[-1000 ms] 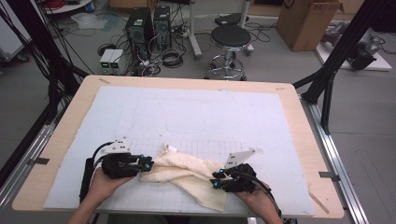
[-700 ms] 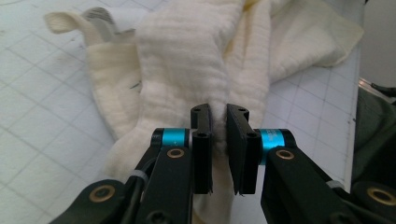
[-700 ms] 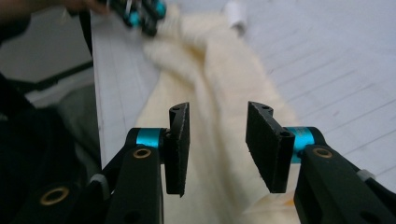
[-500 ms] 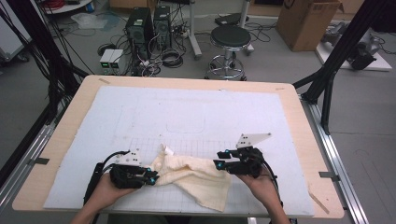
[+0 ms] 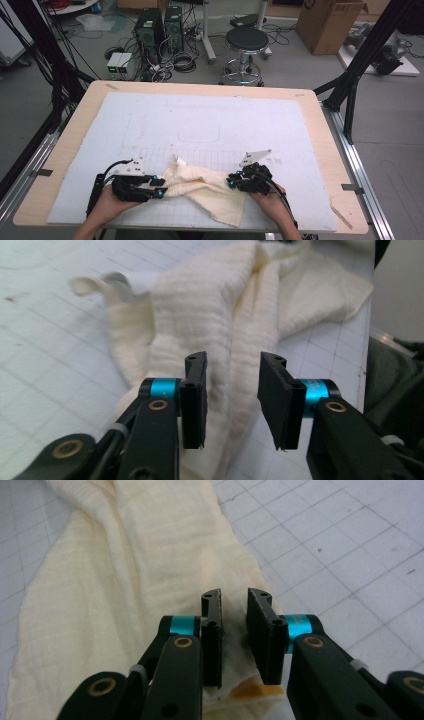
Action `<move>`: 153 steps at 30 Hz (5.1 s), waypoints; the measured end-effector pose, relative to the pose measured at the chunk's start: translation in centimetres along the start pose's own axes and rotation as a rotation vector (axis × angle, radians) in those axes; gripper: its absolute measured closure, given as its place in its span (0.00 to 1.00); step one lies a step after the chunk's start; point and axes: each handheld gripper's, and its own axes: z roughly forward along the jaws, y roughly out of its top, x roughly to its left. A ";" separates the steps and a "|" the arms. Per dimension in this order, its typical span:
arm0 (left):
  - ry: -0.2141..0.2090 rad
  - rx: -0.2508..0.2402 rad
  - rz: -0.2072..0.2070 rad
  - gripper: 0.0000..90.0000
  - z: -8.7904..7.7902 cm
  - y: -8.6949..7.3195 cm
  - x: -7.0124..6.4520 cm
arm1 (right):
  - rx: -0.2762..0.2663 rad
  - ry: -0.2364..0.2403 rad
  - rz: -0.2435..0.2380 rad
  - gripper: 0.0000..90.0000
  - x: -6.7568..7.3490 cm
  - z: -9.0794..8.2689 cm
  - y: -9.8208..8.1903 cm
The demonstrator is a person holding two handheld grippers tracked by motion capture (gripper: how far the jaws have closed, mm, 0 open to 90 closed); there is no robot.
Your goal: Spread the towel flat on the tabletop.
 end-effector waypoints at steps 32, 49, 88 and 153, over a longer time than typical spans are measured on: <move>0.208 0.099 -0.050 0.92 1.2 -1.1 0.7 | -0.014 -0.040 -0.042 0.94 0.7 -0.3 -0.2; 0.283 -0.028 -0.050 0.96 0.1 -0.2 0.7 | -0.126 -0.095 -0.043 0.95 0.8 -2.3 0.1; 0.304 -0.145 -0.114 0.73 4.5 5.0 6.4 | -0.154 -0.228 0.047 0.68 -5.5 -3.2 3.9; 0.224 0.076 -0.117 0.81 5.2 6.9 5.5 | -0.071 -0.110 -0.003 0.94 -1.6 -2.2 -0.2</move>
